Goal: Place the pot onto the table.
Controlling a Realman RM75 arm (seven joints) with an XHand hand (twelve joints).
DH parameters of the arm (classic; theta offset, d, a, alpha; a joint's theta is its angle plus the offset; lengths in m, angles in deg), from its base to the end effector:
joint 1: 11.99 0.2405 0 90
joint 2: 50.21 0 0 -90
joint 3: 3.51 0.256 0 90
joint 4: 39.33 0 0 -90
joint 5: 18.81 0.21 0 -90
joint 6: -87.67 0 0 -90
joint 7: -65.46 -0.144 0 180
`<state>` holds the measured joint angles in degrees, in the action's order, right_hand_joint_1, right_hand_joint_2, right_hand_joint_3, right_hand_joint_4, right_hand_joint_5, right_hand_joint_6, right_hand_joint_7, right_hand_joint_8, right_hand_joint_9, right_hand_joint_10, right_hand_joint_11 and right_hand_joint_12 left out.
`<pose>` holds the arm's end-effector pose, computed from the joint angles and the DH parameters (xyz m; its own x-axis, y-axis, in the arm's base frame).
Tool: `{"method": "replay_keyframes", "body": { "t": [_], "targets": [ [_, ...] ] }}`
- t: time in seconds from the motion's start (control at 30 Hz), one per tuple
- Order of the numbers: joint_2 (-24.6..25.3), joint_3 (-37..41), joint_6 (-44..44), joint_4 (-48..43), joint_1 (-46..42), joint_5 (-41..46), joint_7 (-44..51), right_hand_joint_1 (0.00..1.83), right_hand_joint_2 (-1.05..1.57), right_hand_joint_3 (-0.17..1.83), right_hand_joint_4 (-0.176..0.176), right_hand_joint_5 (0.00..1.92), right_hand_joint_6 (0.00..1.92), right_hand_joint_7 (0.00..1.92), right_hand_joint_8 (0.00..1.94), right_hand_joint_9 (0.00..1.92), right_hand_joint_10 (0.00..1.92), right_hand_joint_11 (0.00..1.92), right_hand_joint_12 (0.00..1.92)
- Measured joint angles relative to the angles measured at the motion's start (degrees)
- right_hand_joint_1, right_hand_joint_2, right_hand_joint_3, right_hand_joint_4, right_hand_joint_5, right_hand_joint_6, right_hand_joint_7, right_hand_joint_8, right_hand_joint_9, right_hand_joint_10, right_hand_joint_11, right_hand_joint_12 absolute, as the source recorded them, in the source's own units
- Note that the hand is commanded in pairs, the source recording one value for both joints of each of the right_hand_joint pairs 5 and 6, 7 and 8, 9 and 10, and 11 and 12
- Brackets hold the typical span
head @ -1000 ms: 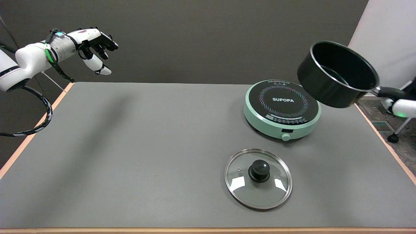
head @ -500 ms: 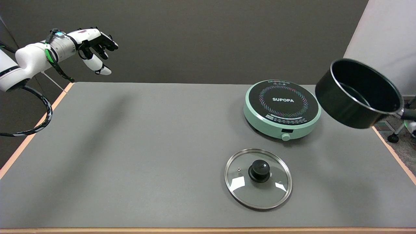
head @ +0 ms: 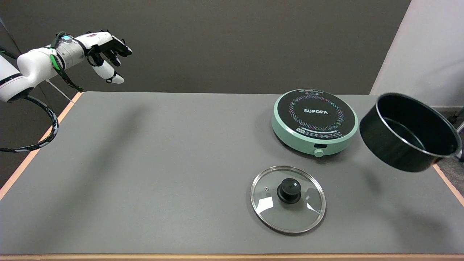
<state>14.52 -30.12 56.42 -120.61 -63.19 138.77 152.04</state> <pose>-0.1956 -0.0402 0.6053 0.9447 0.1115 0.3085 -0.3211 0.5071 0.7998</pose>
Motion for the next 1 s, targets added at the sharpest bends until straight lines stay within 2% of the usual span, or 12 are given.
{"method": "replay_keyframes", "body": {
  "t": [0.37, 1.0],
  "targets": [
    [1.71, 1.88, -4.68, 6.41, -0.26, 0.05, 4.95, 1.02, 1.14, 1.25, -0.027, 1.92, 1.92, 1.92, 1.92, 1.92, 1.92, 1.92, 1.92],
    [0.13, -0.20, -15.51, 18.70, 3.05, 0.18, 13.11, 1.03, 1.12, 1.26, -0.027, 1.92, 1.92, 1.92, 1.92, 1.92, 1.92, 1.92, 1.92]
  ]
}}
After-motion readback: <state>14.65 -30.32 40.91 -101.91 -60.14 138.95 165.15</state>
